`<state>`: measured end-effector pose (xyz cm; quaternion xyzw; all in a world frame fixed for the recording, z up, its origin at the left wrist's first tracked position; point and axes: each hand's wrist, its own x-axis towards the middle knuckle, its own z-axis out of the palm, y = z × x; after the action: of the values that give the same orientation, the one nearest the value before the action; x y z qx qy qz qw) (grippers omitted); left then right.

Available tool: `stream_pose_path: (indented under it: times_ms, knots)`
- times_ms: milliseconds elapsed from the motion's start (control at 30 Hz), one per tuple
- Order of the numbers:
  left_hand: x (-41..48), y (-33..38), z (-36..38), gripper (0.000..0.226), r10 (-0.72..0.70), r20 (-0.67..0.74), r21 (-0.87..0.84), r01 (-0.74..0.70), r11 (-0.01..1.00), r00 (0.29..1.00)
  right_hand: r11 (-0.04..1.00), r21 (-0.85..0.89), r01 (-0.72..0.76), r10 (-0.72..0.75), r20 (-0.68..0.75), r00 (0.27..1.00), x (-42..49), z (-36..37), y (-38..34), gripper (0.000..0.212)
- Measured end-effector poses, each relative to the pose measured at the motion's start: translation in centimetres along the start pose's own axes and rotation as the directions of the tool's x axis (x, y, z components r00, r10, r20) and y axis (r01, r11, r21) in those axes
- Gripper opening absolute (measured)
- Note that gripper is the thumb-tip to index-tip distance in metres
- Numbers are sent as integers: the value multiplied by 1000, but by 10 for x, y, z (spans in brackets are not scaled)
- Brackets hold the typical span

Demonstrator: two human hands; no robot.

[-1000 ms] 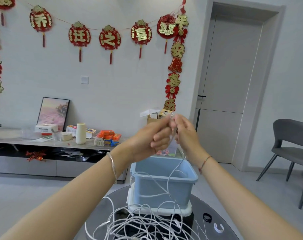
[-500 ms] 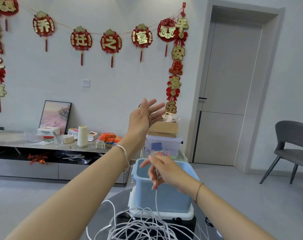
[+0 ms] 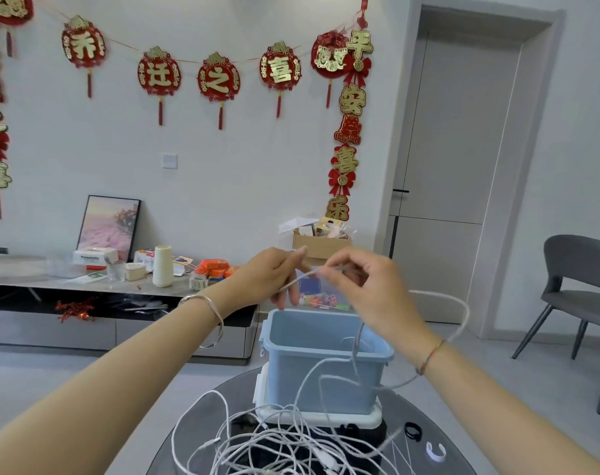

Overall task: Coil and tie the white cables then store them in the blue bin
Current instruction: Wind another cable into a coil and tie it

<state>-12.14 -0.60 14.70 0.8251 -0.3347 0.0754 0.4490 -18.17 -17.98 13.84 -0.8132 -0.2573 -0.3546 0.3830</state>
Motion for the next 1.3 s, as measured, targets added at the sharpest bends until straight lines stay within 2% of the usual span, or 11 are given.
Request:
stream_pose_path:
  times_ms: [233, 333, 467, 567, 733, 1033, 1133, 1167, 1233, 1267, 1300]
  knots:
    - [-19, 41, -9, 64, 56, 189, -345, 13, 938, 980, 912, 394, -116, 179, -127, 976, 33, -8, 0, 15]
    - [-20, 54, -6, 60, 123, 201, -593, 21, 805, 972, 808, 554, -202, 273, -49, 961, 36, 2, -1, 13]
    - [-12, 61, -6, 53, 102, 46, -807, -23, 590, 994, 627, 722, -293, 359, 66, 931, 35, 22, -9, 22]
    - [-5, 60, -7, 46, 75, -71, -836, -100, 540, 995, 620, 711, -332, 330, 148, 932, 33, 34, -11, 22]
    - [8, 59, -18, 39, 5, -229, -858, -205, 472, 973, 792, 470, -389, 278, 289, 916, 23, 43, -7, 20]
    - [22, 30, -18, 41, -11, -357, -510, -185, 840, 934, 930, 154, -335, 237, 444, 864, 7, 33, 7, 9]
    - [20, 21, -13, 36, 138, -310, -46, -160, 986, 941, 943, 121, -311, 232, 432, 871, 8, 26, 4, 10]
    - [19, 17, -14, 34, 212, -230, 225, -160, 961, 950, 938, 135, -321, 242, 407, 881, 10, 23, 3, 10]
    - [15, 13, -16, 33, 250, -51, 671, -152, 726, 967, 921, 163, -353, 283, 341, 896, 14, 14, 2, 6]
    - [12, 14, -15, 36, 230, -5, 764, -145, 629, 973, 916, 177, -359, 296, 303, 906, 16, 9, 3, 3]
    - [10, 15, -14, 40, 201, 17, 770, -141, 622, 979, 920, 179, -349, 297, 265, 917, 17, 5, 4, 4]
